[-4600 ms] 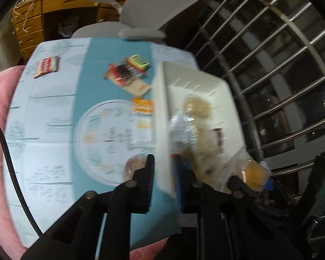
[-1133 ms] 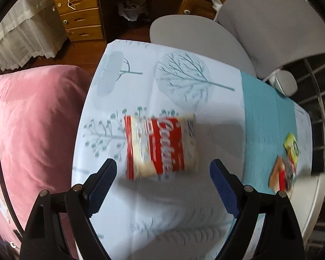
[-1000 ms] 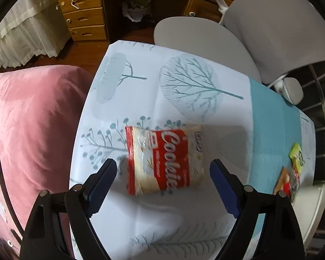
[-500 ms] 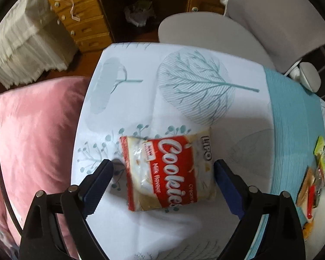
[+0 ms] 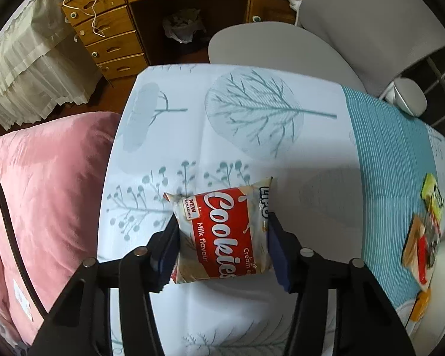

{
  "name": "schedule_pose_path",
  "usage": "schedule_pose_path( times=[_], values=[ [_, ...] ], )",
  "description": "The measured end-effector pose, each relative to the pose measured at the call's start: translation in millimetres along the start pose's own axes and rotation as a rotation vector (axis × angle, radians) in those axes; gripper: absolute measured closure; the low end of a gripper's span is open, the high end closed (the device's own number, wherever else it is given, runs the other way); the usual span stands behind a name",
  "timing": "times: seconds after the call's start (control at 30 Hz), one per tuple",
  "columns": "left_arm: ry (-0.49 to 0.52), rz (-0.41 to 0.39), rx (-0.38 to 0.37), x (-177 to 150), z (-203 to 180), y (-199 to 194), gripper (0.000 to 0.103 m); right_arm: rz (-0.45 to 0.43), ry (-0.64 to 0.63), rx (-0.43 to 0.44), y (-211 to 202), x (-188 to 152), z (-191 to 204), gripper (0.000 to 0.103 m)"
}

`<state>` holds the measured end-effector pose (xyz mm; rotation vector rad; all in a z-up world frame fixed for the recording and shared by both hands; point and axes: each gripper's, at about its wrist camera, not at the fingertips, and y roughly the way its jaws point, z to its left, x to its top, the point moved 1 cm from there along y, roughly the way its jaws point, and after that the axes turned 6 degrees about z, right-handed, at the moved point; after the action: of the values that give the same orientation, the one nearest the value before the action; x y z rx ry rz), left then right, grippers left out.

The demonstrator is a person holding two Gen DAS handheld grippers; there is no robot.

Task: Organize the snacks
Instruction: 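Lift the nut bag with right tool while left grasps the red Cookies packet, then carry the nut bag with right tool while left carries Cookies packet over the tray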

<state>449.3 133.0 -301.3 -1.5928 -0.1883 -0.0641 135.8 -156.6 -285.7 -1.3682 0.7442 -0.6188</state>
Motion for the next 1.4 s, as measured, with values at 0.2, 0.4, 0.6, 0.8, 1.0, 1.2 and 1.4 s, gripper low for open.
schedule_pose_path(
  times=[0.2, 0.4, 0.6, 0.8, 1.0, 1.2, 1.4],
  values=[
    [0.015, 0.040, -0.012, -20, 2, -4, 0.052, 0.008, -0.015, -0.005, -1, -8, -2, 0.058],
    [0.015, 0.104, -0.015, -52, 13, -12, 0.052, -0.010, -0.043, 0.029, -11, -20, 0, 0.058],
    [0.051, 0.143, -0.017, -99, 18, -29, 0.052, -0.054, -0.053, 0.097, -37, -35, -18, 0.058],
    [0.114, 0.178, -0.036, -152, 16, -54, 0.052, -0.116, -0.041, 0.170, -67, -49, -47, 0.058],
    [0.171, 0.193, -0.089, -198, 6, -84, 0.052, -0.207, -0.039, 0.207, -93, -54, -78, 0.058],
    [0.212, 0.195, -0.158, -233, -16, -122, 0.052, -0.297, -0.024, 0.209, -124, -56, -104, 0.058],
    [0.289, 0.156, -0.220, -259, -50, -166, 0.052, -0.359, -0.037, 0.249, -146, -48, -125, 0.058]
  ],
)
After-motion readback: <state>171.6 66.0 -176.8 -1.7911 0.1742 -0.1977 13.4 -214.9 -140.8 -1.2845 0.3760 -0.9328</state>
